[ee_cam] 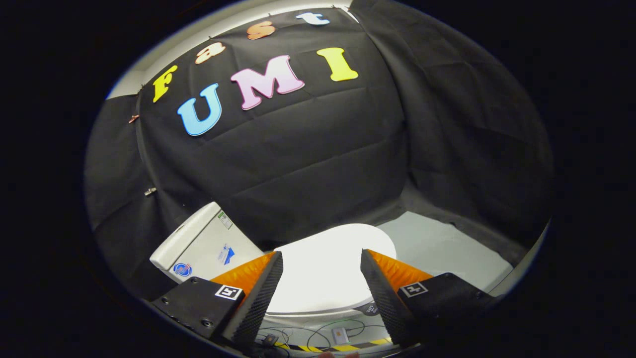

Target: Open the toilet lid.

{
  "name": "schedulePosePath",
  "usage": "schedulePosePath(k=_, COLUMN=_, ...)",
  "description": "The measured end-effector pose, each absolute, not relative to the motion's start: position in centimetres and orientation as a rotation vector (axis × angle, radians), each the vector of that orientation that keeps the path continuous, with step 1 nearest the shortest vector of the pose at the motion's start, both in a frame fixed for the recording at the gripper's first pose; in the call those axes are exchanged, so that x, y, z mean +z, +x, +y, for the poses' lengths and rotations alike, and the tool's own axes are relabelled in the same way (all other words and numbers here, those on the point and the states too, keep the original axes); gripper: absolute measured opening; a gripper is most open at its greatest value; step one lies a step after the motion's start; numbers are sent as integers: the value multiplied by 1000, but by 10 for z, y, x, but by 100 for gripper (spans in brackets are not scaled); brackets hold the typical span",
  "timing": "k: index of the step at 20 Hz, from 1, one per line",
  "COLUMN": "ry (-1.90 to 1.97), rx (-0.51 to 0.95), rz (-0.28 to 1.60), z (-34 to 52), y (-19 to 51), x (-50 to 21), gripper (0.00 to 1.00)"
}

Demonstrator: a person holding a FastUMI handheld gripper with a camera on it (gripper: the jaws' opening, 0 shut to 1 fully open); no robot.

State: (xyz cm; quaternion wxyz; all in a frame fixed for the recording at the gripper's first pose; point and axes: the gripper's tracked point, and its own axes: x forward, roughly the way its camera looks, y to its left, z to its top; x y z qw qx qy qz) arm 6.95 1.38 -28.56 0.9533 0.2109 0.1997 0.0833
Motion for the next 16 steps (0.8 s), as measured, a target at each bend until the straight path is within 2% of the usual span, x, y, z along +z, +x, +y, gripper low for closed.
schedulePosePath(k=9, ry=723, rx=129, rz=595, z=-9, y=72, x=-385, gripper=99)
schedulePosePath(k=16, ry=794, rx=86, rz=746, z=-24, y=57, x=-457, gripper=99)
